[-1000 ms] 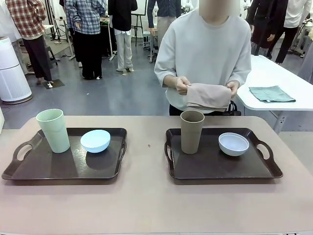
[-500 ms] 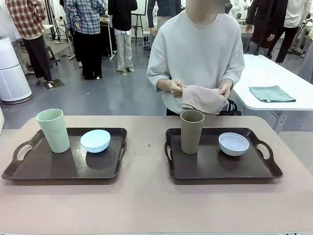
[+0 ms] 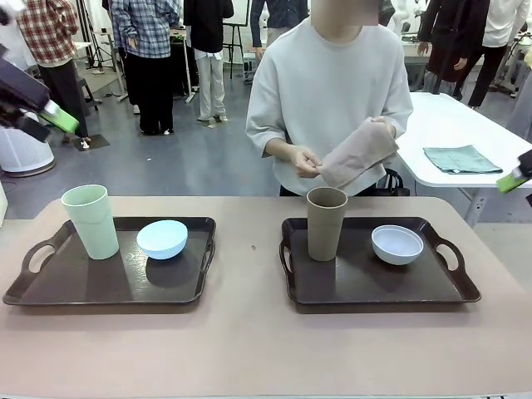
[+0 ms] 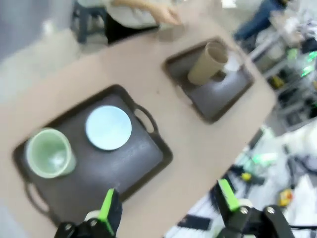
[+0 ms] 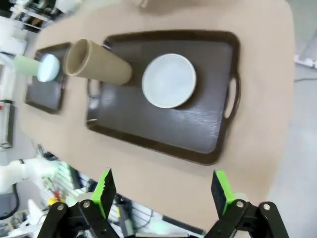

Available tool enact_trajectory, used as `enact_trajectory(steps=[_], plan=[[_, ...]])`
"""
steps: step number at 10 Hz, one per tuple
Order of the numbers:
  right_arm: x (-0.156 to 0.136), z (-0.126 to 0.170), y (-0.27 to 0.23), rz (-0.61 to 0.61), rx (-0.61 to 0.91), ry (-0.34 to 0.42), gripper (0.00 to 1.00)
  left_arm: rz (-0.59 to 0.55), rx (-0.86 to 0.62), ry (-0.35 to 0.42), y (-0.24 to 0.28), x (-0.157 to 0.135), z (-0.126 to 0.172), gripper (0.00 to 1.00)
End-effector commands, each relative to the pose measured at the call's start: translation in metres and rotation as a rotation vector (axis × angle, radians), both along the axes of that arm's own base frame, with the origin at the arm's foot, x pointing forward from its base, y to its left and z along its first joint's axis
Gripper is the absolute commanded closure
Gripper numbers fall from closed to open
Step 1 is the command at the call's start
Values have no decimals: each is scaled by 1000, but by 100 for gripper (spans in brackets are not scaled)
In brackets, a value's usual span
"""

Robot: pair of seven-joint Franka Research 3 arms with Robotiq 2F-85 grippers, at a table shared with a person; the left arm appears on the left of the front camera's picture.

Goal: Set up a tray with a mat and arrange the tableware.
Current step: Pick up the Picnic Bowl and Reusable plastic cup from the Handle tray in front of the human's position and hold them in the air.

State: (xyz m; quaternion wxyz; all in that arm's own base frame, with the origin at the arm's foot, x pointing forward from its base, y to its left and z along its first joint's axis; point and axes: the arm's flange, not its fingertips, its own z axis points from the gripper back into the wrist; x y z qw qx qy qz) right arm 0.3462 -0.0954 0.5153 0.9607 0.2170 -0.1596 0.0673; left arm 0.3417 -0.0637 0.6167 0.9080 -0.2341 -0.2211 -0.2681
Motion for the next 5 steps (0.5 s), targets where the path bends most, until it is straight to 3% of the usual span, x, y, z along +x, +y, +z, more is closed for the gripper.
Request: enact_trajectory(steps=[1, 4, 5], plan=[[11, -29, 23, -73, -102, 49, 0, -169, 121, -102, -28, 19, -21, 0], [34, -59, 53, -110, -91, 106, 0, -291, 251, -139, -90, 36, -45, 0], [42, -64, 63, -110, -93, 109, 0, -319, 276, -187, -107, 43, -52, 0]])
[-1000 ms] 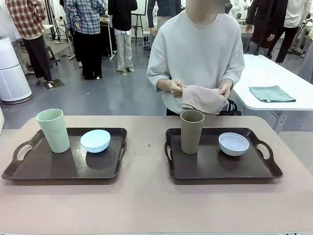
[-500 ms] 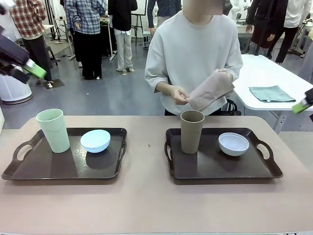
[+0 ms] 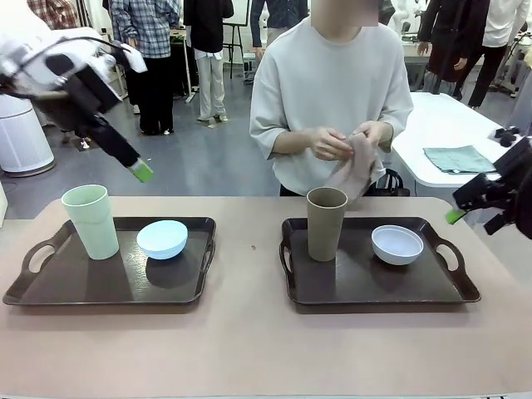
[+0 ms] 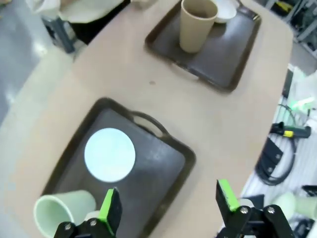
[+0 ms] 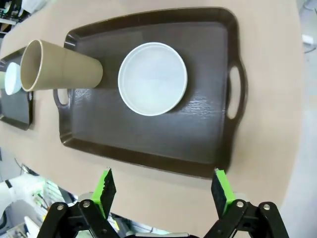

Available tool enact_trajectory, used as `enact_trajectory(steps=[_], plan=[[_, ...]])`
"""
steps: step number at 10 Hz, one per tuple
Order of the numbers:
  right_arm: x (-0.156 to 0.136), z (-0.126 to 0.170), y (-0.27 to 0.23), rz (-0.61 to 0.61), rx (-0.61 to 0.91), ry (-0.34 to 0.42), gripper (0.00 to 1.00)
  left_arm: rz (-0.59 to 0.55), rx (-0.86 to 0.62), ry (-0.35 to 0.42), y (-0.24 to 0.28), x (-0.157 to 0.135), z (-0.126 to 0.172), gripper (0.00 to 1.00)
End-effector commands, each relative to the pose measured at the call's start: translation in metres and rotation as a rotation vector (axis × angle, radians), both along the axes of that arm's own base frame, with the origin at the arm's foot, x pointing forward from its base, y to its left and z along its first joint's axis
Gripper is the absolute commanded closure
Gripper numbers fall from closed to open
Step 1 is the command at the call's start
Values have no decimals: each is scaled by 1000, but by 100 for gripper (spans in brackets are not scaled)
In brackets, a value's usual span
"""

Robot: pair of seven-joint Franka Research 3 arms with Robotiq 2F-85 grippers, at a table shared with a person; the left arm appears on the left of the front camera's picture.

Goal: Set up a tray with a mat and arrange the tableware.
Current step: Pick up the Picnic Bowl and Reusable plastic cup from the Handle tray in front of the human's position and hold them in the air.

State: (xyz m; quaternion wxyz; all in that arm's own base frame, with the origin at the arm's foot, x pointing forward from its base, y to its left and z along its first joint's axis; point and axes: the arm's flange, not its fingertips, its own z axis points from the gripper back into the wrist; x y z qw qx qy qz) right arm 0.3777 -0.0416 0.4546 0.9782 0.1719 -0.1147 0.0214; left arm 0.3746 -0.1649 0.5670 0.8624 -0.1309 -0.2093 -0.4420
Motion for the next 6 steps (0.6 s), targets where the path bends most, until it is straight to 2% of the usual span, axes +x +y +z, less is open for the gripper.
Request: enact_trajectory(steps=[1, 3, 4, 6], plan=[[14, -6, 14, -18, 15, 8, 0, -22, 18, -115, -17, 17, -8, 0], [8, -5, 5, -10, 88, 60, 0, 2, -44, -64, -17, 21, -15, 0], [8, -9, 14, 8, 11, 22, 0, -17, 7, -72, -23, 13, -10, 0], [8, -9, 14, 8, 11, 22, 0, -17, 7, -72, -23, 13, -10, 0]])
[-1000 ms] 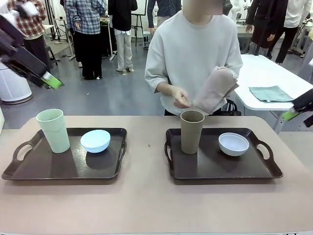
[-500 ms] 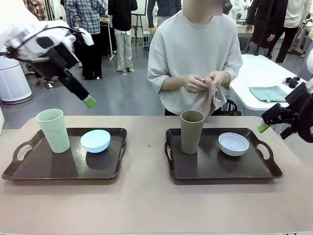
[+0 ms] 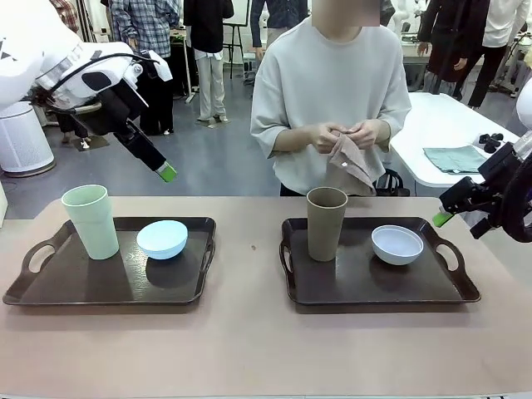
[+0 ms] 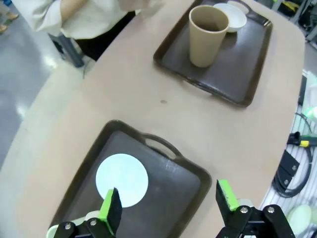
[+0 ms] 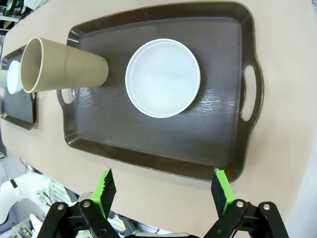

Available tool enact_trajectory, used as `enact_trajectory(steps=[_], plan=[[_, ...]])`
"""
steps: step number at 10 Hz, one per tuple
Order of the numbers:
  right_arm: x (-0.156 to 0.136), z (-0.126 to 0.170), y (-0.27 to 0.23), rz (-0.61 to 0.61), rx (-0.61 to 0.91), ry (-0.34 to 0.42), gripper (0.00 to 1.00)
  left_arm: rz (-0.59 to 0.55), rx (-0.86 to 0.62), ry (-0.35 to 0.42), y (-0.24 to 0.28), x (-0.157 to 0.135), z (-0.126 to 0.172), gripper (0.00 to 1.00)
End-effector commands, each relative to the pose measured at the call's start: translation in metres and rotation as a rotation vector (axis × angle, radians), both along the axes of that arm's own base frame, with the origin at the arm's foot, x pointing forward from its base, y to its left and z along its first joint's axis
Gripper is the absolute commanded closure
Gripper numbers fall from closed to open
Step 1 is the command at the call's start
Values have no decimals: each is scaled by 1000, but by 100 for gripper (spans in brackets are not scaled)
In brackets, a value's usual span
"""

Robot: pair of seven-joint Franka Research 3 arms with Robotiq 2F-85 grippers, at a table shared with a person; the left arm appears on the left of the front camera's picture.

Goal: Set up a tray with a mat and arrange the tableware.
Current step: Pick up the Picnic Bowl and Reusable plastic cup from the Handle tray in front of the human's position and hold them in the air.

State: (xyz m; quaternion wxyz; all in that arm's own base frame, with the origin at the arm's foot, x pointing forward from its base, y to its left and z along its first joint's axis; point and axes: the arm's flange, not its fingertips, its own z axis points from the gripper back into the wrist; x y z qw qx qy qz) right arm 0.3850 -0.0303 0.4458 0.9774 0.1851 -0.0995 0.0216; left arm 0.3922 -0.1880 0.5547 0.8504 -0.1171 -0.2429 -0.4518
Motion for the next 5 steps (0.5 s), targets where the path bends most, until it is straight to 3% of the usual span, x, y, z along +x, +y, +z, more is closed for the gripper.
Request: enact_trajectory(steps=[1, 3, 5], plan=[[1, 0, 3, -1, -14, -9, 0, -3, 12, 6, 1, -4, 2, 0], [0, 0, 0, 0, 0, -1, 0, -2, -1, -1, 0, -1, 1, 0], [38, 10, 28, -1, -107, -1, 0, -214, 67, -165, -52, 32, 9, 0]])
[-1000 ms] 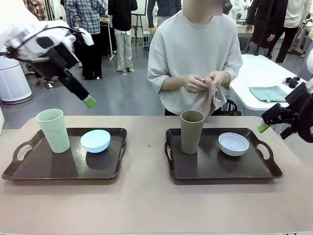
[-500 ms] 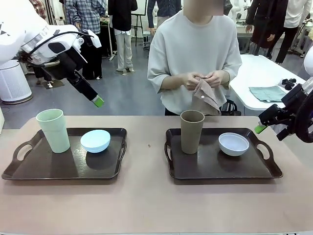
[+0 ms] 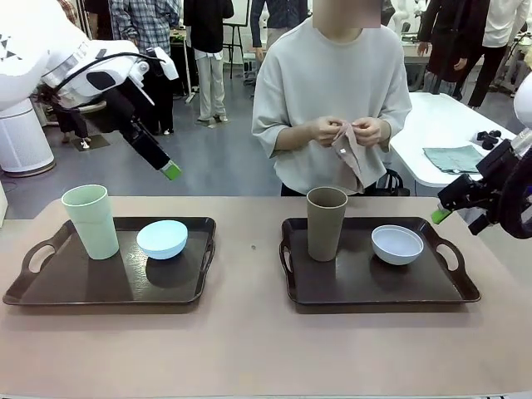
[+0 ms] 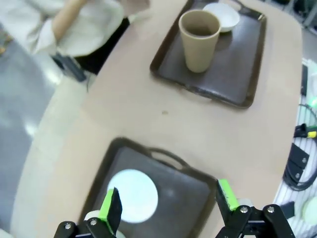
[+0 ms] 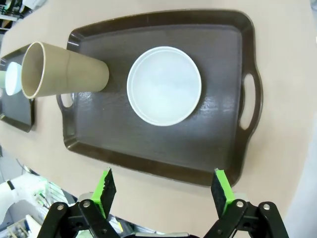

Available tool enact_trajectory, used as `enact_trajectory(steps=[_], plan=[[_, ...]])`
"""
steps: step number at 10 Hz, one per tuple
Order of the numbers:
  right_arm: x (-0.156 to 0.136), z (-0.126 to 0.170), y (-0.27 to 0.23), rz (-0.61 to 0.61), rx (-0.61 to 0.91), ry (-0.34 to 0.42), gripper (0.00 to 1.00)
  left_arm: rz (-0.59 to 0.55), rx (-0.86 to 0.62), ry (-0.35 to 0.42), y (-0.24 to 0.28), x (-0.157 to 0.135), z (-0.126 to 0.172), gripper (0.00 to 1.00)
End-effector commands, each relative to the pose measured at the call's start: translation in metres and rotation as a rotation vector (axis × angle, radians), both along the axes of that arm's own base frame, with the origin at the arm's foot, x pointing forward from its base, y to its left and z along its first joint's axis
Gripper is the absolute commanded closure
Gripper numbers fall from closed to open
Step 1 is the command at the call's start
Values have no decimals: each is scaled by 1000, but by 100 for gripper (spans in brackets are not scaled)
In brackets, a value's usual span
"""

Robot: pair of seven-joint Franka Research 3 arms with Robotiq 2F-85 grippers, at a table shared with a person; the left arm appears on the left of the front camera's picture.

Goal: Set up a tray with a mat and arrange the tableware.
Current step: Pick up the Picnic Bowl and Reusable plastic cup from the Handle tray in front of the human's position and hold them in the air.

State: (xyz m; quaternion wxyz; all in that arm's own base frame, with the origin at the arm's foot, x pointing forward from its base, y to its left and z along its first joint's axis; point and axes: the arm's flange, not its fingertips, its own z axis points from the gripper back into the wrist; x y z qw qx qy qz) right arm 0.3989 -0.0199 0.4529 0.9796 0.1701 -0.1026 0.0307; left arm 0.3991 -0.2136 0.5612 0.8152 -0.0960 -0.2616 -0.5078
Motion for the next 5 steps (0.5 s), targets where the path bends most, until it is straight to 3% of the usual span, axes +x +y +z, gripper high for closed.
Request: enact_trajectory(steps=[1, 3, 5], plan=[[35, 3, 27, -54, -144, 4, 0, -241, 107, -158, -46, 41, 1, 0], [49, -3, 33, -72, -195, 19, 0, -476, 151, -193, -80, 71, -20, 0], [55, -11, 43, -68, -227, 34, 0, -547, 46, -243, -107, 87, -41, 0]])
